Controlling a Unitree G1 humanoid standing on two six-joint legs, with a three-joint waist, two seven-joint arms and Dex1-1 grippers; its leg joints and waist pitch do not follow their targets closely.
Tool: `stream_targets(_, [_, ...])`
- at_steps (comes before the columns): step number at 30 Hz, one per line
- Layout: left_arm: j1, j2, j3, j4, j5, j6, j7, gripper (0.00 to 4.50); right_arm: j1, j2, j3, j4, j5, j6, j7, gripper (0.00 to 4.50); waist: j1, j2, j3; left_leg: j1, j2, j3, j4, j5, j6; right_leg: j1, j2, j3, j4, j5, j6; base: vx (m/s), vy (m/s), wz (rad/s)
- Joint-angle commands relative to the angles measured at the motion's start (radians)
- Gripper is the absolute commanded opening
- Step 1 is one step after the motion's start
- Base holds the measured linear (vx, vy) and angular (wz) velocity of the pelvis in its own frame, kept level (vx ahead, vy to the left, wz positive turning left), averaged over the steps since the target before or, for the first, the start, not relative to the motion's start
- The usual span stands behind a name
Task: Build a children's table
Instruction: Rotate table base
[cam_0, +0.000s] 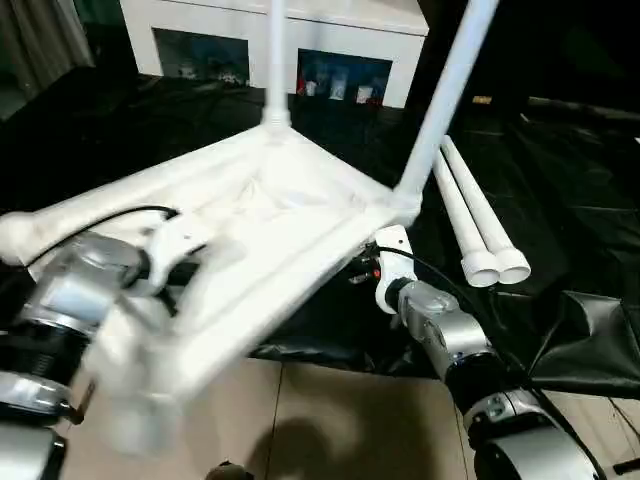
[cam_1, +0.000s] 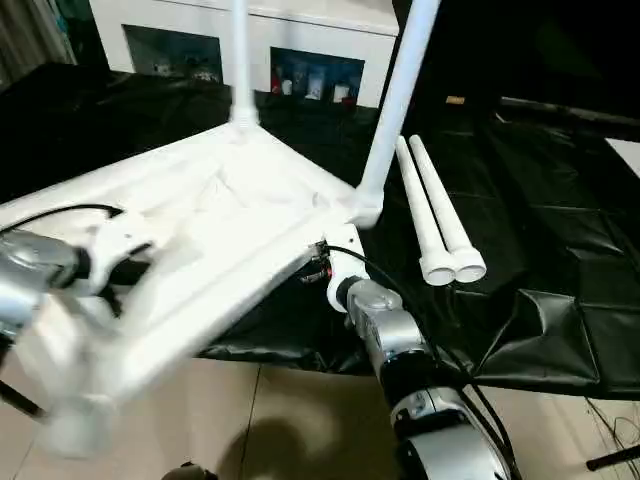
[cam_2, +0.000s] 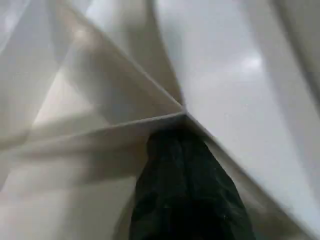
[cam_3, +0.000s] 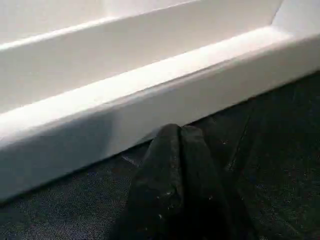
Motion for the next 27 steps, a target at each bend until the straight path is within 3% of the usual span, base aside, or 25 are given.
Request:
stream_targets(1, [-0.022,-0.078,-0.027,-0.054,-0.069,-0.036,-0.034,0.0,-0.025,0.035,0.022,-0.003,0.004,-0.022,0.046,0.04,-0.002,0.021,-0.071,0.025,0.015,0.005,-0.077,-0.203,-0.042,0.045,-0.043,0.032,-0.057,-0.048,-0.227,0.0,0.0,0.0])
stream_targets(2, [-0.031,-0.103,-0.024,-0.047,-0.075,-0.032,-0.026,0.0,-0.029,0.036,0.021,0.005,-0.001,-0.031,0.049,0.04,-0.001,0.027,-0.071,0.023,0.014,0.003,-0.077,-0.203,-0.043,0.047,-0.044,0.032,-0.057,-0.053,-0.221,0.0,0.0,0.0])
stream_targets(4, [-0.049,-0.136,-0.025,-0.027,-0.077,-0.043,-0.012,0.0,-0.032,0.034,0.018,0.014,-0.009,-0.044,0.046,0.04,-0.002,0.022,-0.072,0.022,0.014,0.003,-0.076,-0.2,-0.044,0.048,-0.043,0.032,-0.058,-0.048,-0.218,0.0,0.0,0.0])
stream_targets(5, [-0.071,-0.164,-0.028,0.002,-0.075,-0.065,0.006,0.0,-0.033,0.028,0.011,0.02,-0.014,-0.054,0.042,0.04,-0.003,0.028,-0.073,0.021,0.013,0.003,-0.075,-0.196,-0.043,0.048,-0.042,0.033,-0.057,-0.044,-0.217,0.0,0.0,0.0])
stream_targets(7, [-0.09,-0.186,-0.029,0.03,-0.074,-0.081,0.024,0.0,-0.032,0.022,0.004,0.021,-0.014,-0.06,0.04,0.04,-0.005,0.022,-0.075,0.019,0.011,0.003,-0.072,-0.175,-0.036,0.052,-0.039,0.032,-0.056,-0.006,-0.219,0.0,0.0,0.0])
stream_targets(9, [-0.158,-0.246,-0.028,0.136,-0.057,-0.138,0.075,0.0,-0.028,-0.01,-0.009,0.008,-0.015,-0.072,0.033,0.04,-0.003,0.031,-0.08,0.019,0.008,0.002,-0.067,-0.132,-0.023,0.056,-0.037,0.031,-0.05,0.061,-0.229,0.0,0.0,0.0])
stream_targets(10, [-0.161,-0.249,-0.028,0.141,-0.056,-0.141,0.078,0.0,-0.028,-0.011,-0.01,0.007,-0.015,-0.073,0.033,0.04,-0.006,0.026,-0.079,0.019,0.005,0.005,-0.066,-0.127,-0.018,0.055,-0.032,0.031,-0.053,0.072,-0.229,0.0,0.0,0.0])
stream_targets(11, [-0.204,-0.284,-0.022,0.212,-0.042,-0.172,0.121,0.0,-0.021,-0.034,-0.015,-0.014,-0.017,-0.075,0.032,0.04,-0.002,0.03,-0.082,0.021,0.006,0.004,-0.062,-0.118,-0.011,0.056,-0.033,0.03,-0.049,0.105,-0.24,0.0,0.0,0.0])
stream_targets(13, [-0.238,-0.304,-0.021,0.269,-0.024,-0.206,0.163,0.0,-0.012,-0.054,-0.021,-0.048,-0.018,-0.069,0.033,0.04,0.001,0.026,-0.082,0.018,0.004,0.004,-0.06,-0.106,0.005,0.061,-0.034,0.03,-0.048,0.129,-0.246,0.0,0.0,0.0])
stream_targets(16, [-0.289,-0.311,-0.045,0.364,0.03,-0.289,0.234,0.0,0.014,-0.087,-0.041,-0.143,-0.014,-0.043,0.035,0.04,0.008,0.03,-0.083,0.018,0.005,0.001,-0.058,-0.103,0.022,0.064,-0.035,0.03,-0.049,0.137,-0.238,0.0,0.0,0.0])
stream_targets(17, [-0.303,-0.311,-0.055,0.392,0.048,-0.313,0.253,0.0,0.022,-0.096,-0.048,-0.173,-0.014,-0.034,0.037,0.04,0.011,0.026,-0.082,0.017,0.005,0.001,-0.057,-0.098,0.028,0.066,-0.034,0.03,-0.051,0.14,-0.23,0.0,0.0,0.0])
stream_targets(20, [-0.357,-0.31,-0.078,0.494,0.099,-0.426,0.365,0.0,0.067,-0.139,-0.06,-0.32,-0.005,0.008,0.062,0.04,0.01,0.031,-0.082,0.017,0.009,-0.003,-0.06,-0.115,0.026,0.067,-0.038,0.027,-0.05,0.123,-0.228,0.0,0.0,0.0])
stream_targets(25, [-0.407,-0.347,-0.039,0.576,0.091,-0.502,0.505,0.0,0.116,-0.203,-0.053,-0.463,0.006,0.061,0.1,0.04,0.017,0.018,-0.076,0.02,0.007,-0.002,-0.061,-0.15,0.022,0.067,-0.036,0.028,-0.058,0.066,-0.22,0.0,0.0,0.0])
stream_targets(27, [-0.411,-0.355,-0.031,0.585,0.086,-0.525,0.518,0.0,0.131,-0.223,-0.052,-0.501,0.008,0.081,0.12,0.04,0.02,0.017,-0.076,0.019,0.007,-0.001,-0.061,-0.155,0.025,0.068,-0.038,0.028,-0.062,0.035,-0.219,0.0,0.0,0.0])
